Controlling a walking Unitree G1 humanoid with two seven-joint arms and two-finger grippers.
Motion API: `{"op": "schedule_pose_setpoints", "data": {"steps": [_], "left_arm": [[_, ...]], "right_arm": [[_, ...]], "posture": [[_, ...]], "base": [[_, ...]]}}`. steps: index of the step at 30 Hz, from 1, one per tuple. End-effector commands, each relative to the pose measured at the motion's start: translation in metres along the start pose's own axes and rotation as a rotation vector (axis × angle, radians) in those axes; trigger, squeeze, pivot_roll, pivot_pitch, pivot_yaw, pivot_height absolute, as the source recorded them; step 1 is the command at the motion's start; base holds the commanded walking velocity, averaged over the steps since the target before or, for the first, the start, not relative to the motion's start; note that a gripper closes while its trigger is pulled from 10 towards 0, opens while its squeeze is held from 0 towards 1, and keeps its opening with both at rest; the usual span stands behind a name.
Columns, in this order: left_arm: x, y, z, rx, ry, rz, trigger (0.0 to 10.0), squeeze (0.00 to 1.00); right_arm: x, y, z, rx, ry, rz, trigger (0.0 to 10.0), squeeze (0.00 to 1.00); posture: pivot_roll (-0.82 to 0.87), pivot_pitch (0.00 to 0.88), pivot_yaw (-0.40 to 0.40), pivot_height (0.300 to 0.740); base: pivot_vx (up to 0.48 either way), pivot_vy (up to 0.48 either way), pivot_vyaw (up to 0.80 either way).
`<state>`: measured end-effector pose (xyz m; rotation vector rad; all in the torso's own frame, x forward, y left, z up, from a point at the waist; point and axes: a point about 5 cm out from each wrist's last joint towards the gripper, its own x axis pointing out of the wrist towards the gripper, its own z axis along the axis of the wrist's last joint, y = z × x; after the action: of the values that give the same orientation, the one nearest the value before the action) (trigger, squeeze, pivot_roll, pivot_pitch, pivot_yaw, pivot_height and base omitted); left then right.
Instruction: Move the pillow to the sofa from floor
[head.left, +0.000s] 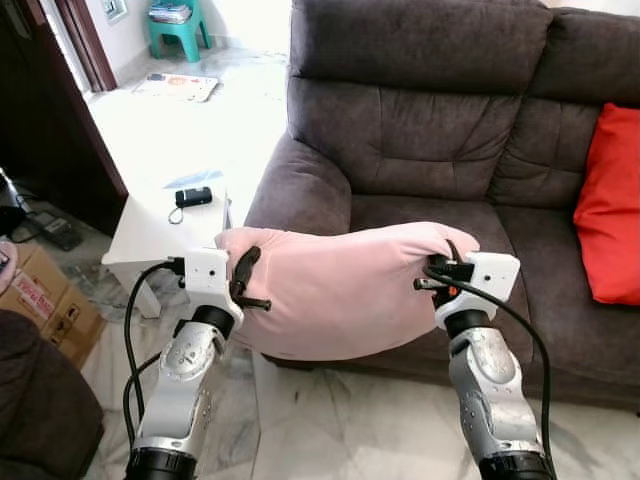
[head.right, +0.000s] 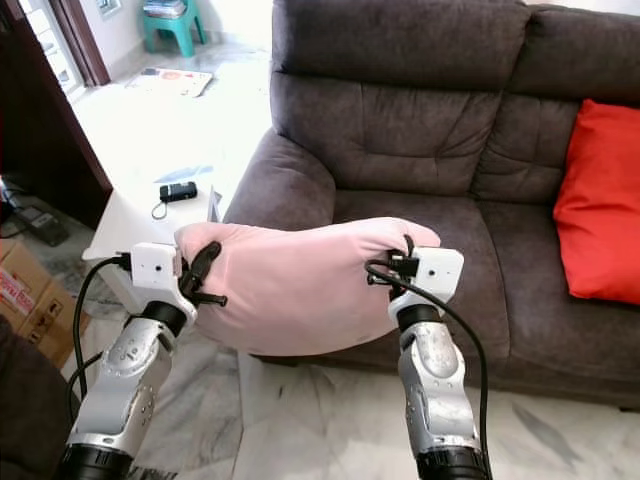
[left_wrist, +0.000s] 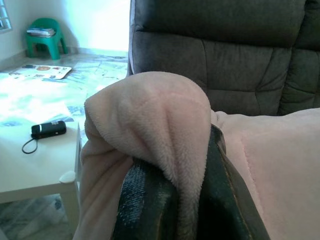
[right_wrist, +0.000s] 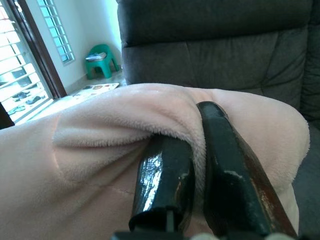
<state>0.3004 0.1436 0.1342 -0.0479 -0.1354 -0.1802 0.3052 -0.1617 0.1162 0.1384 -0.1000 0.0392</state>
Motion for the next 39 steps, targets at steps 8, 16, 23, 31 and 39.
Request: {"op": "schedule_pose_setpoints", "data": {"steps": [8,16,23,31,39], "left_arm": [[-0.0016,0.0149,0.0009,0.057,0.003,0.06,10.0,0.0],[-0.0015,0.015,0.0009,0.055,0.003,0.062,10.0,0.0],[-0.0009,0.0145,0.0018,0.048,-0.004,0.057,10.0,0.0],[-0.0003,0.0167,0.0028,0.048,-0.007,0.062,10.0,0.0],[0.0002,0.0193,0.0068,0.053,-0.028,0.077,10.0,0.0]], "right_arm": [[0.0049,-0.012,0.018,0.011,-0.088,-0.061,10.0,0.0],[0.0049,-0.0119,0.0196,0.0,-0.104,-0.067,10.0,0.0],[0.0054,-0.0114,0.0196,0.001,-0.104,-0.065,10.0,0.0],[0.0061,-0.0111,0.0193,0.013,-0.103,-0.068,10.0,0.0],[0.0071,-0.0083,0.0198,0.011,-0.109,-0.057,10.0,0.0]], "posture": [[-0.01,0.066,-0.007,0.74],[-0.01,0.068,-0.006,0.74],[-0.01,0.068,-0.007,0.74],[-0.01,0.069,-0.006,0.74],[-0.01,0.063,-0.006,0.74]], "base": [[0.0,-0.195,-0.4],[0.0,-0.461,0.0],[0.0,-0.175,0.0],[0.0,0.0,0.0],[0.0,0.0,-0.58]]}}
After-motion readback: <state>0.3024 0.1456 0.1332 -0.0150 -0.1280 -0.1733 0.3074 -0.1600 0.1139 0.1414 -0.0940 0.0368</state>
